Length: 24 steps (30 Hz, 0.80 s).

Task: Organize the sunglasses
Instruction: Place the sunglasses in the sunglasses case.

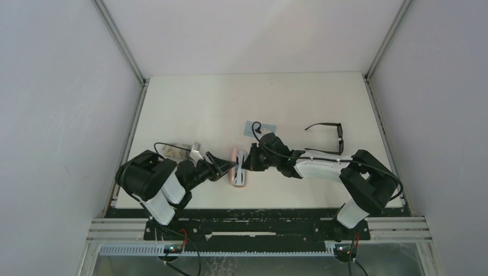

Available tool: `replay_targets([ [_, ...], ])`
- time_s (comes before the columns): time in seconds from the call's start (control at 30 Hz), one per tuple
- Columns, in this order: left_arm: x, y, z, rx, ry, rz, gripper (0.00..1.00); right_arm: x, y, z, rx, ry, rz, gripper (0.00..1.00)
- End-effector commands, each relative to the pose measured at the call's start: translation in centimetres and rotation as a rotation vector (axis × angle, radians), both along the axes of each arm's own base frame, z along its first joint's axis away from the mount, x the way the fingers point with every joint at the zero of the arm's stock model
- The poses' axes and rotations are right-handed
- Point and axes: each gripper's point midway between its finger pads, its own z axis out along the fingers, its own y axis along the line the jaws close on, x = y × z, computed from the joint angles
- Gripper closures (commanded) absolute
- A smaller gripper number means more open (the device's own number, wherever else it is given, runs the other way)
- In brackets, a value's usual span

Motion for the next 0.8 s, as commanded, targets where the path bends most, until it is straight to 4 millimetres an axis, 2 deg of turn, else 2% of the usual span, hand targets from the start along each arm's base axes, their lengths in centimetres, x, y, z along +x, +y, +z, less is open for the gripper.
replay_targets([
  [0.0,0.4,-0.2,1.4,-0.025,-0.059,0.005,0.96,0.4,3.8,3.3,0.219,-0.044,0.103,1.00],
  [0.13,0.4,-0.2,1.4,-0.027,-0.058,0.004,0.96,0.7,4.7,3.0,0.278,-0.011,0.109,1.00],
  [0.43,0.4,-0.2,1.5,-0.029,-0.057,0.004,0.96,1.6,3.7,-0.2,0.217,0.052,0.043,1.00],
  [0.77,0.4,-0.1,1.6,-0.032,-0.060,0.007,0.96,1.7,2.7,-3.4,0.187,0.124,-0.002,1.00],
])
